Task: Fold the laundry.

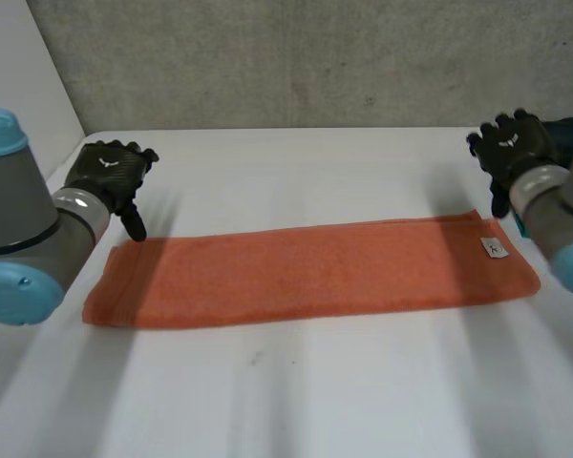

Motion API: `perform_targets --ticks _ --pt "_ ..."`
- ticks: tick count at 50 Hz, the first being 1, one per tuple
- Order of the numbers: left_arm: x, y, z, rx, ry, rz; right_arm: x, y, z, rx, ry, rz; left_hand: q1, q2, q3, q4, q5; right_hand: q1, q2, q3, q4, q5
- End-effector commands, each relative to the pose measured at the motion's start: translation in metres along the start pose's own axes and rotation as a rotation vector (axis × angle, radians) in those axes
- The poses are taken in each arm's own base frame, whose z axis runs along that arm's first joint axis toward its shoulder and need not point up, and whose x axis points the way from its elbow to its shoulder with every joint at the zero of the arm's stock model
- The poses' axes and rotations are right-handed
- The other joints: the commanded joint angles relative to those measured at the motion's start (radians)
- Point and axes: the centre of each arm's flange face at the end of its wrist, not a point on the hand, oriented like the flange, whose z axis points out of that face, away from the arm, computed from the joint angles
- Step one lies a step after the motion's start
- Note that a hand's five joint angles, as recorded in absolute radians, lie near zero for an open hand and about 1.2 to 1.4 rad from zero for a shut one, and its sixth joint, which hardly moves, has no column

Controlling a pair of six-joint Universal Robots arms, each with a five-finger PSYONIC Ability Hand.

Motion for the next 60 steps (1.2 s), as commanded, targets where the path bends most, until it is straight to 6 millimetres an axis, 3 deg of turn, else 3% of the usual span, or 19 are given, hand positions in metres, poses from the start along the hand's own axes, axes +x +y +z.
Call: perform_targets --ticks 1,7,19,21,23,24,35,36,40,44,45,47,49,50,52,53,56,57,60 --pt "0.004 0.005 -0.022 0.005 0.033 0.000 -0.001 0.051 -0.046 -0.280 -0.259 0.198 -0.013 -0.036 -0.037 -0.028 -0.049 0.134 0.148 0.149 0.148 0.139" --pt "0.013 0.017 -0.027 0.018 0.059 0.001 -0.014 0.082 -0.055 -0.318 -0.307 0.236 -0.013 -0.036 -0.037 -0.028 -0.049 0.276 0.290 0.291 0.289 0.281" --pt "0.018 0.019 -0.027 0.039 0.061 0.002 -0.023 0.114 -0.030 -0.187 -0.183 0.160 -0.013 -0.036 -0.037 -0.028 -0.049 0.457 0.471 0.473 0.471 0.463" --pt "0.019 0.020 -0.028 0.038 0.064 0.002 -0.024 0.117 -0.028 -0.183 -0.180 0.159 -0.013 -0.036 -0.037 -0.028 -0.049 0.545 0.559 0.561 0.559 0.551" --pt "0.019 0.021 -0.028 0.036 0.065 0.002 -0.024 0.119 -0.024 -0.180 -0.171 0.155 -0.013 -0.036 -0.037 -0.028 -0.049 0.957 0.971 0.973 0.971 0.963" --pt "0.019 0.021 -0.028 0.034 0.064 0.002 -0.022 0.119 -0.023 -0.176 -0.160 0.150 -0.013 -0.036 -0.037 -0.028 -0.049 1.168 1.182 1.184 1.182 1.173" --pt "0.018 0.017 -0.034 0.046 0.062 0.003 0.034 0.157 -0.023 -0.321 0.078 0.123 -0.013 -0.036 -0.037 -0.028 -0.049 1.170 1.184 1.186 1.184 1.175" --pt "0.018 0.016 -0.035 0.046 0.062 0.003 0.049 0.165 -0.025 -0.350 0.112 0.092 -0.013 -0.036 -0.037 -0.028 -0.049 1.170 1.184 1.186 1.184 1.175" --pt "0.014 0.012 -0.041 0.057 0.052 0.002 0.074 0.177 -0.030 -0.418 0.154 -0.068 -0.013 -0.036 -0.037 -0.028 -0.049 1.170 1.184 1.186 1.184 1.175" --pt "0.011 0.010 -0.046 0.064 0.045 0.002 0.079 0.174 -0.029 -0.431 0.170 -0.167 -0.013 -0.036 -0.037 -0.028 -0.049 1.170 1.184 1.186 1.184 1.175" --pt "0.011 0.009 -0.047 0.068 0.043 0.002 0.078 0.170 -0.028 -0.417 0.171 -0.175 -0.013 -0.036 -0.037 -0.028 -0.049 1.170 1.184 1.186 1.184 1.175" --pt "0.009 0.007 -0.048 0.072 0.038 0.001 0.063 0.140 -0.022 -0.307 0.148 -0.194 -0.013 -0.036 -0.037 -0.028 -0.049 1.170 1.184 1.186 1.184 1.175" --pt "0.008 0.006 -0.049 0.077 0.036 0.002 0.044 0.105 -0.017 -0.176 0.121 -0.207 -0.013 -0.036 -0.037 -0.028 -0.049 1.170 1.184 1.186 1.184 1.175" --pt "0.008 0.006 -0.049 0.077 0.036 0.002 0.026 0.072 -0.017 -0.041 0.095 -0.207 -0.013 -0.036 -0.037 -0.028 -0.049 1.170 1.184 1.186 1.184 1.175" --pt "0.007 0.004 -0.050 0.083 0.032 0.000 0.005 0.040 -0.021 0.093 0.056 -0.204 -0.013 -0.036 -0.037 -0.028 -0.049 1.170 1.184 1.186 1.184 1.175" --pt "0.007 0.003 -0.050 0.085 0.029 0.000 -0.016 0.013 -0.027 0.211 0.013 -0.211 -0.013 -0.036 -0.037 -0.028 -0.049 1.170 1.184 1.186 1.184 1.175" --pt "0.006 0.001 -0.053 0.092 0.026 0.000 -0.054 -0.026 -0.043 0.379 -0.066 -0.228 -0.013 -0.036 -0.037 -0.028 -0.049 1.170 1.184 1.186 1.184 1.175" --pt "0.005 0.000 -0.053 0.093 0.024 -0.001 -0.082 -0.050 -0.058 0.487 -0.125 -0.240 -0.013 -0.036 -0.037 -0.028 -0.049 1.170 1.184 1.186 1.184 1.175" --pt "0.006 0.000 -0.056 0.094 0.027 -0.001 -0.131 -0.076 -0.081 0.627 -0.230 -0.253 -0.013 -0.036 -0.037 -0.028 -0.049 1.170 1.184 1.186 1.184 1.175"
